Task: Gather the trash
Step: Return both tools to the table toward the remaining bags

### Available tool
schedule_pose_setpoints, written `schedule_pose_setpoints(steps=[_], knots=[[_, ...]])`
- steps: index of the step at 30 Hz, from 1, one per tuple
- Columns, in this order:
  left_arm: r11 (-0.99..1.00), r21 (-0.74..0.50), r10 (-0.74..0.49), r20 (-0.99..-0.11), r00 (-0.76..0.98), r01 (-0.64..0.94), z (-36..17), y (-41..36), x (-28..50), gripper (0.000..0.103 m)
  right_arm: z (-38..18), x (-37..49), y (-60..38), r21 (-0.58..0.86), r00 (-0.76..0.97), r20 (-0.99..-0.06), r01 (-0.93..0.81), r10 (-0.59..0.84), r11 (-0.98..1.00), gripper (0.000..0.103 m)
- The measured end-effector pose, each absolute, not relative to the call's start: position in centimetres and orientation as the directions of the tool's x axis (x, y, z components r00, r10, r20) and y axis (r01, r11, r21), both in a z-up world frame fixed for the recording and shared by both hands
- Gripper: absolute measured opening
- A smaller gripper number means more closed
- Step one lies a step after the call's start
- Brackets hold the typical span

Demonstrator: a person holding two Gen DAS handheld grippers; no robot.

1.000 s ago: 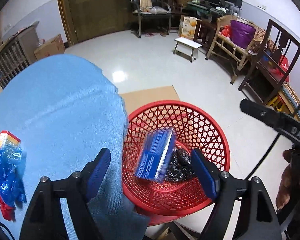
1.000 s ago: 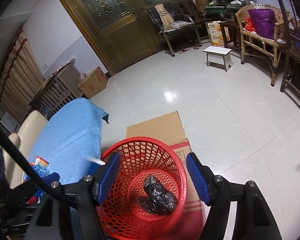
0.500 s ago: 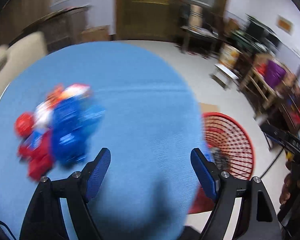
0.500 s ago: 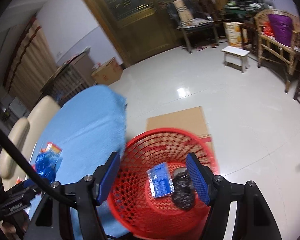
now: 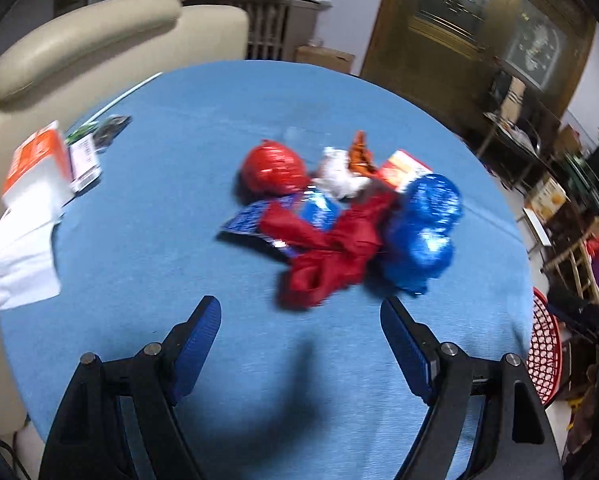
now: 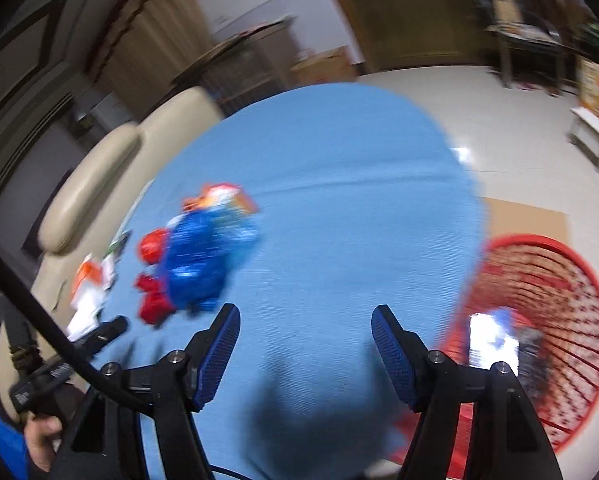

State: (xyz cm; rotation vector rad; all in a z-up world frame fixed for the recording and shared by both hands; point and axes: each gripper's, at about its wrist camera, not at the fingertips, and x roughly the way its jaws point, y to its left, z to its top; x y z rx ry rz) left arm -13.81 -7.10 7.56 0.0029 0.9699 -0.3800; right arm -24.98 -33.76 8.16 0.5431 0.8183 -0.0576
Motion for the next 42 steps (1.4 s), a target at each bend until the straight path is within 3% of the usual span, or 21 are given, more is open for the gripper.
schedule_pose_setpoints(steps=[7,22,24,34,42], knots=[[0.945,-0.174,-0.300,-0.800,0.519,0.278,7.0,-5.2,-13.2,0.082,8.1,-17.8,-27.4,0.503,0.666,-0.683,0.133,0.299,0.854,0.072],[0.946,-0.175,-0.298,-0.795,0.528,0.271,7.4,-4.9,-12.4,0.082,4.5,-10.8,-25.0,0.525,0.594,-0.734,0.189,0.329,0.830,0.072],[0.946,-0.168,-0.297,-0.796,0.527,0.278,7.5,-5.4,-12.3,0.082,4.2,-10.6,-24.9,0.526,0.589,-0.733,0.175,0.340,0.832,0.061],[0.902,-0.119,-0.331,-0.807,0.489,0.414,7.6,-11.7,-10.2,0.082,5.6,-15.0,-27.3,0.497,0.639,-0.703,0.130,0.311,0.858,0.059],[0.890,-0.059,-0.285,-0.847,0.450,0.452,5.6,-15.7,-8.0,0.082,5.9,-18.5,-29.9,0.513,0.668,-0.684,0.155,0.293,0.844,0.059]])
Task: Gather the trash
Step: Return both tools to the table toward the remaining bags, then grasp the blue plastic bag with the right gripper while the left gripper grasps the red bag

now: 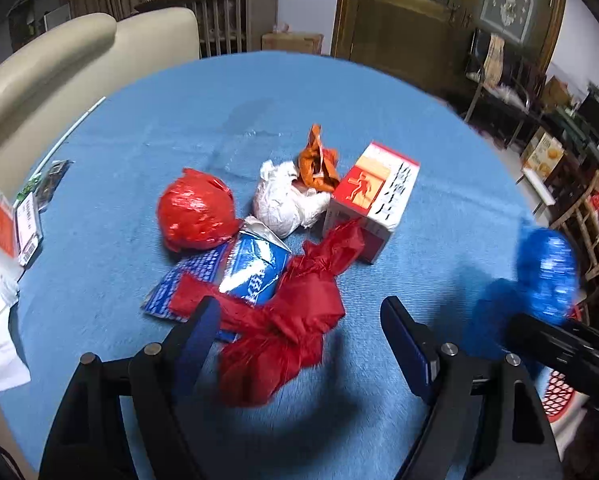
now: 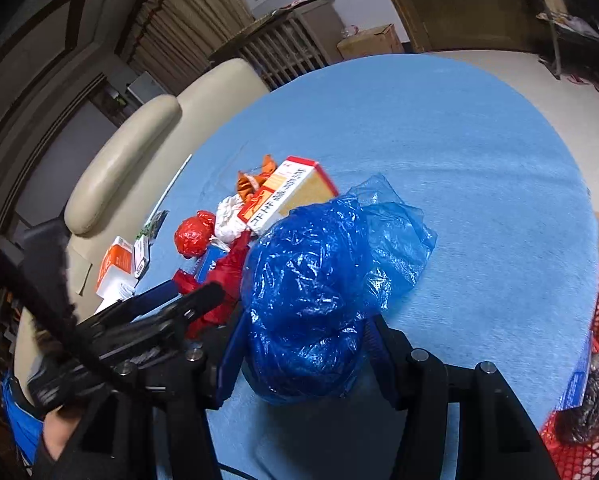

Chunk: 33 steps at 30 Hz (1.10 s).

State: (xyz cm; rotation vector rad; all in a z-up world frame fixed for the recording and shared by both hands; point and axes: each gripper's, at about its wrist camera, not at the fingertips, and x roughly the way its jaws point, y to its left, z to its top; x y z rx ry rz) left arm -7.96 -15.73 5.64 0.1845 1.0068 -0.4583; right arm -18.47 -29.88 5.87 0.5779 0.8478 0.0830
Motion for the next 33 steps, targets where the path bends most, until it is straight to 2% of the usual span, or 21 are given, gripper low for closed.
schedule_pose_setpoints(steps=[2,4,5,6,8,15,23,33], knots=[[0.885,-0.040,-0.265,-0.863,0.430,0.464,4.7,-16.4,-7.5,0.080,5.9,-18.9,-30.3,0.522,0.672,-0.678,0.157,0.297,0.838,0.059],[0.881,0.004,-0.237,-0.861,0.449,0.473,4.5,-16.8,-7.6,0.070,5.9,-19.0,-30.3,0.526,0.676,-0.673,0.154,0.299,0.836,0.059],[0.877,0.017,-0.229,-0.863,0.450,0.479,4.5,-16.8,-7.6,0.047,6.0,-19.0,-30.2,0.526,0.679,-0.670,0.150,0.299,0.837,0.059],[0.876,-0.015,-0.246,-0.873,0.420,0.482,4.3,-16.6,-7.5,0.040,6.1,-19.1,-30.2,0.525,0.680,-0.669,0.148,0.299,0.838,0.059],[0.884,-0.063,-0.274,-0.873,0.404,0.464,4.4,-15.6,-7.3,0.039,6.1,-19.1,-30.0,0.525,0.682,-0.666,0.143,0.301,0.839,0.059],[0.907,-0.111,-0.303,-0.843,0.445,0.406,6.0,-11.1,-9.0,0.038,6.5,-19.8,-29.6,0.514,0.682,-0.666,0.125,0.303,0.848,0.059],[0.952,-0.112,-0.250,-0.821,0.513,0.285,7.0,-4.7,-11.4,0.038,7.1,-19.9,-28.7,0.485,0.666,-0.678,0.089,0.310,0.870,0.059],[0.965,-0.107,-0.222,-0.820,0.528,0.240,7.0,-4.8,-11.4,0.038,8.3,-20.2,-28.1,0.458,0.665,-0.675,0.039,0.318,0.888,0.059]])
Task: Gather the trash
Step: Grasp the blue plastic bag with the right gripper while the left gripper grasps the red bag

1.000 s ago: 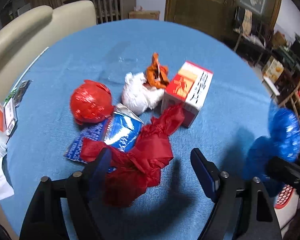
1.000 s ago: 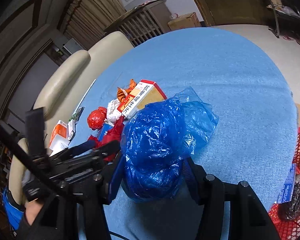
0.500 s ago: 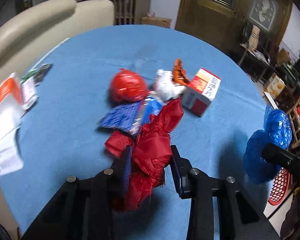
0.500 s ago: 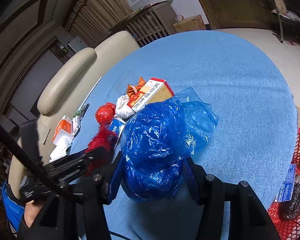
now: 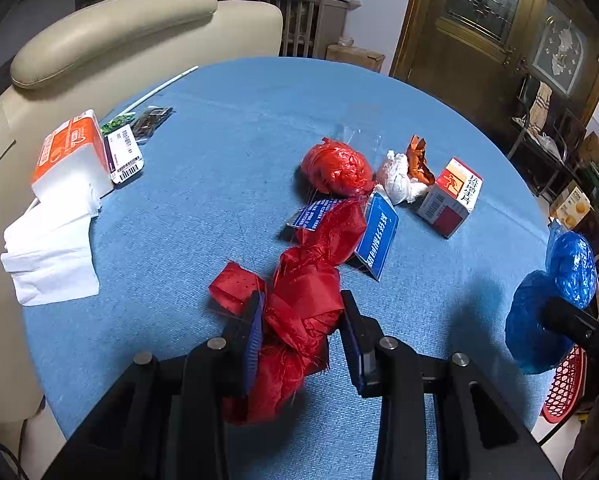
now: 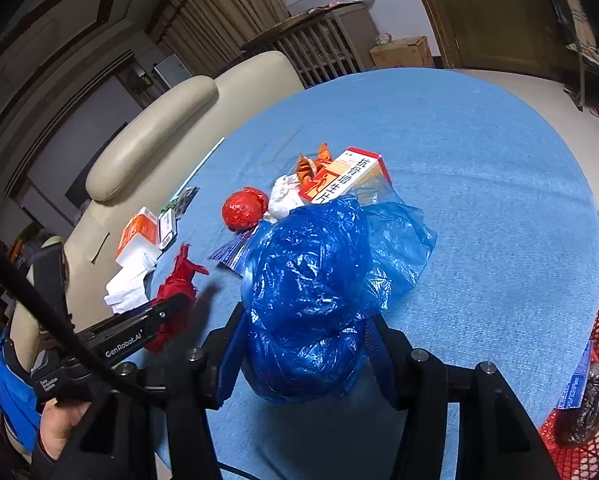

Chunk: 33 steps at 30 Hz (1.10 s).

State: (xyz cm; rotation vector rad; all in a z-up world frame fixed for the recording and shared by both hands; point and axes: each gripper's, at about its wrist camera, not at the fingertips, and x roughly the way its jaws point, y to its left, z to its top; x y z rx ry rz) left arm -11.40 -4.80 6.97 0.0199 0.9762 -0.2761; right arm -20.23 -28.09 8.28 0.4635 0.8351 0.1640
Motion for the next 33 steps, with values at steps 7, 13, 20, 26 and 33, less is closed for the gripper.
schedule_pose_setpoints(steps=[7,13,20,26,33], knots=[[0.969,-0.095,-0.207,-0.820,0.534,0.229,7.1,-4.8,-11.7,0.038,8.6,-20.8,-27.7,0.453,0.667,-0.673,0.029,0.321,0.891,0.059],[0.970,-0.081,-0.195,-0.820,0.539,0.228,7.3,-5.2,-11.8,0.038,8.6,-20.9,-27.8,0.460,0.667,-0.668,0.022,0.330,0.888,0.059],[0.965,-0.075,-0.206,-0.812,0.547,0.252,8.0,-6.3,-12.2,0.038,8.8,-21.4,-28.4,0.471,0.676,-0.658,0.027,0.331,0.882,0.059],[0.950,-0.078,-0.241,-0.800,0.549,0.304,8.8,-8.7,-12.7,0.038,9.0,-22.8,-29.5,0.471,0.695,-0.653,0.062,0.301,0.880,0.059],[0.926,-0.071,-0.278,-0.793,0.541,0.372,9.7,-11.9,-13.6,0.038,8.7,-23.9,-31.2,0.484,0.710,-0.650,0.113,0.271,0.868,0.059]])
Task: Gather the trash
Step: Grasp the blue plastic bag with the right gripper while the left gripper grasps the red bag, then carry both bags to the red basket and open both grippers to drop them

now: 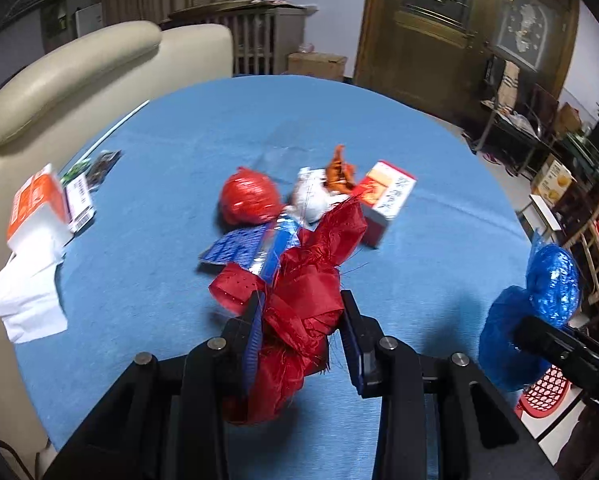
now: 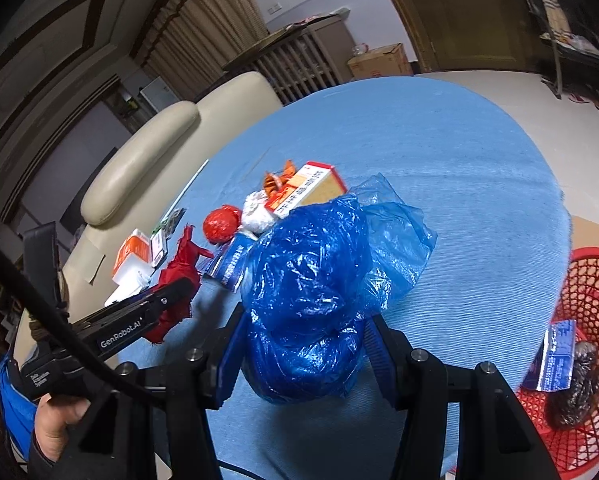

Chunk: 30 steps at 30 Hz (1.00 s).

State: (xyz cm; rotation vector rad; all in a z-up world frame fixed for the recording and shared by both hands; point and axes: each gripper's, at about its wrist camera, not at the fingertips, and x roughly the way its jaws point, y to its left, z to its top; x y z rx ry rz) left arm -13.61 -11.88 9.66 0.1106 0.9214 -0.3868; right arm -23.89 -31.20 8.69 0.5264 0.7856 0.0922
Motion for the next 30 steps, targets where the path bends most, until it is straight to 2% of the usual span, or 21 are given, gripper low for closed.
schedule_pose_setpoints(steps=[30], knots=[[0.918,-0.062,-0.286,-0.788,0.545,0.391,10.1,-12.9,-14.5,0.038,8.7,-24.9,-31.6,0.477,0.726,-0.644,0.134,0.242,0.869,0.059]])
